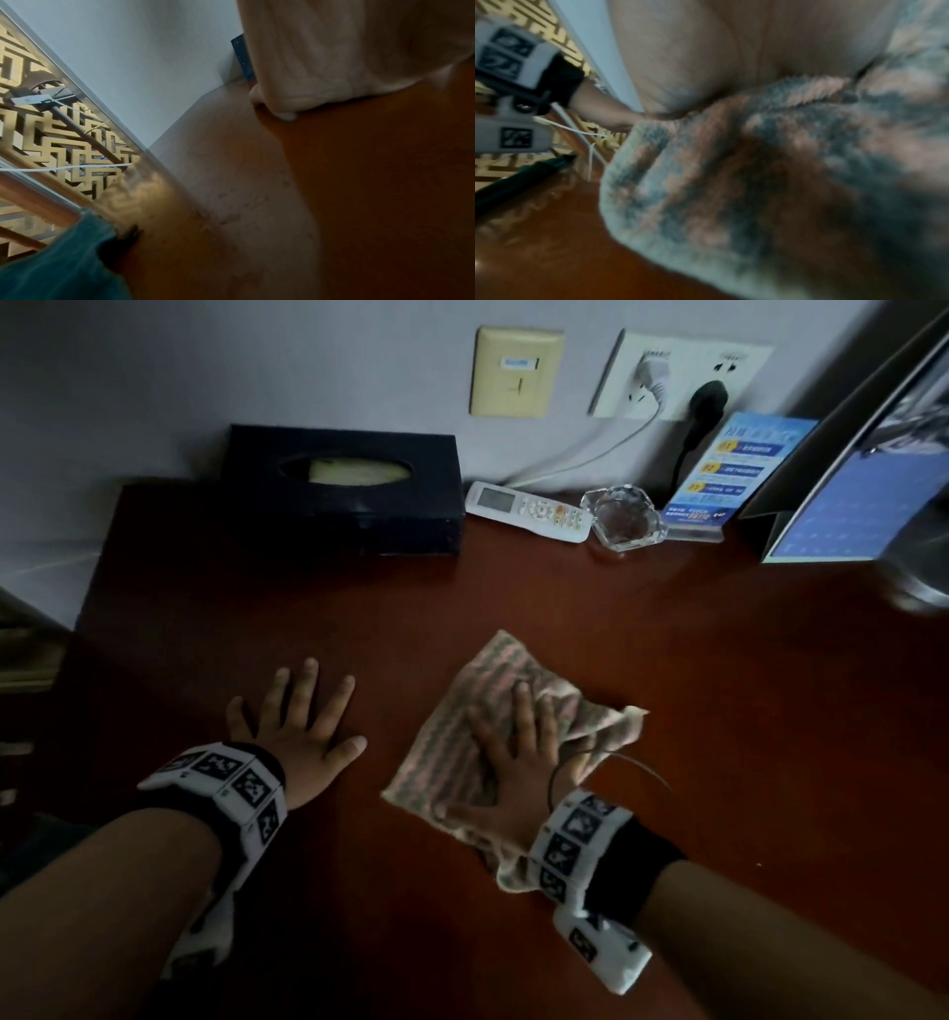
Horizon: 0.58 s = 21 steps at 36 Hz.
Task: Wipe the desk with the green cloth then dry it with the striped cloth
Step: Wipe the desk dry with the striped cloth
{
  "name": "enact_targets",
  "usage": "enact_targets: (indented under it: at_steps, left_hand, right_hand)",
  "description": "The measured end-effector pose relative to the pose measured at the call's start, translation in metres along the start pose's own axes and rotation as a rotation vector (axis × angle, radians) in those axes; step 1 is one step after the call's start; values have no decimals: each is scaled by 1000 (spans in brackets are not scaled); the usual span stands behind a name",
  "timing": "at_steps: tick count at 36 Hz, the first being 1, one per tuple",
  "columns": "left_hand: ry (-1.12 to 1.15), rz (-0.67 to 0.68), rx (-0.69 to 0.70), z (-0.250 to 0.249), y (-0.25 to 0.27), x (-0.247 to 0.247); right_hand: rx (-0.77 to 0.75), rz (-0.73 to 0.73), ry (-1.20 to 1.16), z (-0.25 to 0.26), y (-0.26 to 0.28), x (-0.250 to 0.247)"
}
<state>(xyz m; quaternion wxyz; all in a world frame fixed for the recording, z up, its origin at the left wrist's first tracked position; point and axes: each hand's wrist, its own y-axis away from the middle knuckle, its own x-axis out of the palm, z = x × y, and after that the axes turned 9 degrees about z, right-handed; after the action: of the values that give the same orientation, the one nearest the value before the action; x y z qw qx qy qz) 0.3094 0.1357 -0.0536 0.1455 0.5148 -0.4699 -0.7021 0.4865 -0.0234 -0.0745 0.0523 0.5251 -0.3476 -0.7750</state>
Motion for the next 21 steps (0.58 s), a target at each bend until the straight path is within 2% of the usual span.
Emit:
enact_targets:
  at_steps: [4,8,17,21]
  left_hand:
    - [2,-4,5,1,1,1]
    - [0,-19,-6,0,-2,1]
    - [-15,4,-26,0,-5,0]
    - [-26,-16,-37,-2,-6,0]
  right_hand:
    - [-101,66,81,13,-7,-8]
    - [-156,41,118,-7,-39,-37]
    - [68,-72,26,-90,-124,-103]
    - [221,-127,-9,-116,-131,-124]
